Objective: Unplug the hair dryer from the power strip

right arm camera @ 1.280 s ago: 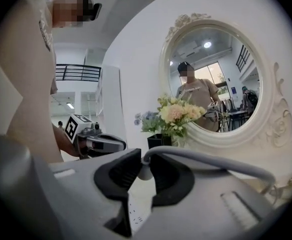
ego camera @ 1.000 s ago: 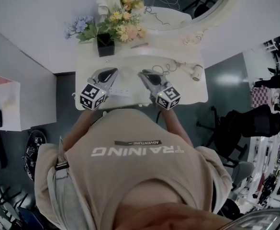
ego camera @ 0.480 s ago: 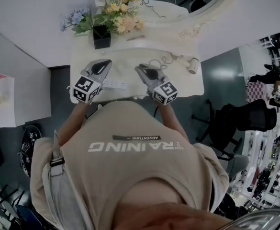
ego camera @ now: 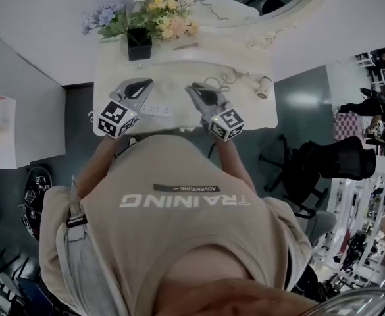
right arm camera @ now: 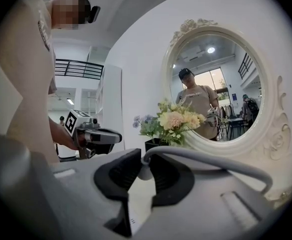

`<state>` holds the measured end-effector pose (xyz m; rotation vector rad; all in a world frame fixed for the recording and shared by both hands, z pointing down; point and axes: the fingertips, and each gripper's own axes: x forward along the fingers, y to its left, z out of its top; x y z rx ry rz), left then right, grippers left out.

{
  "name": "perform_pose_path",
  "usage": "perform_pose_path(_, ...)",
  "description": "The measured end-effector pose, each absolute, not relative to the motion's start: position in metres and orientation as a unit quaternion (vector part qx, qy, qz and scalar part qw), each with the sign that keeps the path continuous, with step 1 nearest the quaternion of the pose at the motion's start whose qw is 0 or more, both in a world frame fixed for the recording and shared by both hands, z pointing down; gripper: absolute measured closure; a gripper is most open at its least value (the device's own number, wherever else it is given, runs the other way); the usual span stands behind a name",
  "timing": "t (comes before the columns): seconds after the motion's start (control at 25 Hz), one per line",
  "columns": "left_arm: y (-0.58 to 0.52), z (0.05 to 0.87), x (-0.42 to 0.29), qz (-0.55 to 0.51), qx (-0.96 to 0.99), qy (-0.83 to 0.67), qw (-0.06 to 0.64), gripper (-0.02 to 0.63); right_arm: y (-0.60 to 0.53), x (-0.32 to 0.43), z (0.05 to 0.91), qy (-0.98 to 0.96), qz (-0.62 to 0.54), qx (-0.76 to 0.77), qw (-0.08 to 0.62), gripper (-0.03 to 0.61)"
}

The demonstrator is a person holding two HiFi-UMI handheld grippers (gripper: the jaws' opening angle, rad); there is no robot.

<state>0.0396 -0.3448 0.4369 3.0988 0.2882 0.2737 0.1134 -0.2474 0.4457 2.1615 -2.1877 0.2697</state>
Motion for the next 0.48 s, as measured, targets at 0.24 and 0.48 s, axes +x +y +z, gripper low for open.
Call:
perform_pose_path(0.24,-0.3492,0.4317,0.0394,0.078,0.994,0.083,0.009,0.607,-0.2477,0.1116,0.4472,-0.708,0.085,0.701,0.023,0.515)
perform_pose_path(0.48,-0.3535,0.4327,0.0364,0.08,0.994,0.077,0.007,0.607,-0.2467,0.1118,0.4491,-0.708,0.087,0.701,0.024,0.514)
